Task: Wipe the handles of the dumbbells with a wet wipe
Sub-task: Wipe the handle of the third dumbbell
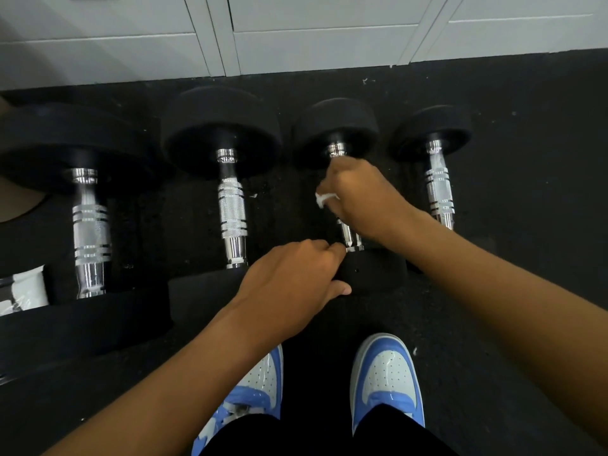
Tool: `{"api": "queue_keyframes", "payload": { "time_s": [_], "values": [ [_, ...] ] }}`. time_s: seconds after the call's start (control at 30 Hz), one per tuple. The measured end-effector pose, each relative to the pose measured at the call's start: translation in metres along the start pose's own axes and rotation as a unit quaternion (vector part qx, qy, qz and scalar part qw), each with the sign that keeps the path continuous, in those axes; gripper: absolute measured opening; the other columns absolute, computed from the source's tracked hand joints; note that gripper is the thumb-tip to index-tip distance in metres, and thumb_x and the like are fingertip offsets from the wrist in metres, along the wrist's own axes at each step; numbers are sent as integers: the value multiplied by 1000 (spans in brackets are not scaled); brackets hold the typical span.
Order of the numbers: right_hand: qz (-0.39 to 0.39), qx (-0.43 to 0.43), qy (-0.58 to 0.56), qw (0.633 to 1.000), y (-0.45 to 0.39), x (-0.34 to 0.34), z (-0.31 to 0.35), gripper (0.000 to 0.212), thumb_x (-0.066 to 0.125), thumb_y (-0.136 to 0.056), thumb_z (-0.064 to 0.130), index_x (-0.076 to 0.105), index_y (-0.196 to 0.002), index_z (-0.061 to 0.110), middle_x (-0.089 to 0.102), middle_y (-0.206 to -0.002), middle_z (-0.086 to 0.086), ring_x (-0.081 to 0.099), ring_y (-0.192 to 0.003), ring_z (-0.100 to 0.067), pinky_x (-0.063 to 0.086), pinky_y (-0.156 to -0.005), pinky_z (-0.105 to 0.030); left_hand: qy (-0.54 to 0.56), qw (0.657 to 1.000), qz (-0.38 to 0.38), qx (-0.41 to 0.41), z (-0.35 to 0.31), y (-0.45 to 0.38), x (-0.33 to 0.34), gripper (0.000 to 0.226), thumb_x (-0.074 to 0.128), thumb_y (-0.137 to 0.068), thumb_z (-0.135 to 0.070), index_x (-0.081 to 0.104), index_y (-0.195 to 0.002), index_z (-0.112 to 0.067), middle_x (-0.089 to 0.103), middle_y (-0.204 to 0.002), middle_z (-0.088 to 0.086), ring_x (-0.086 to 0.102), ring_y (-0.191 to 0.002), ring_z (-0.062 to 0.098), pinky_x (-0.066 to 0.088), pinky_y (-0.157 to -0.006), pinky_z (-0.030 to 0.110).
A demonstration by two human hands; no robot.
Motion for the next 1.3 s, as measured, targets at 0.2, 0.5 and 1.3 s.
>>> {"api": "queue_keyframes", "payload": {
  "time_s": [0.2,0.5,1.3],
  "values": [
    [-65,59,-36,995,-9,-14,-20,15,65,-83,19,75,-88,9,60,-89,-15,61,-79,-31,49,-69,-35,9,1000,6,-1,-2,-1,0,51,45,-93,-51,43,-134,-20,57,-124,-1,57,-108,21,48,-86,34],
    [-59,29,28,997,10,-1,1,17,62,-86,18,73,-95,8,60,-96,-11,57,-91,-30,45,-65,-33,1,1000,3,-4,0,1,1,52,45,-93,-51,44,-134,-20,57,-124,-1,58,-107,21,49,-87,35],
    [-124,88,-59,987,6,-5,-27,13,63,-80,12,75,-82,7,62,-79,-13,60,-70,-27,43,-67,-26,14,1000,-9,-6,-1,2,0,51,46,-93,-51,43,-135,-22,58,-122,-3,58,-106,21,46,-83,33]
  ]
}}
Point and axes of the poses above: each hand's wrist, its own y-axis away from the middle knuckle, its own x-axis out of the palm, z = x × y, the point moved 1 cm from there along -y, towards the middle knuckle
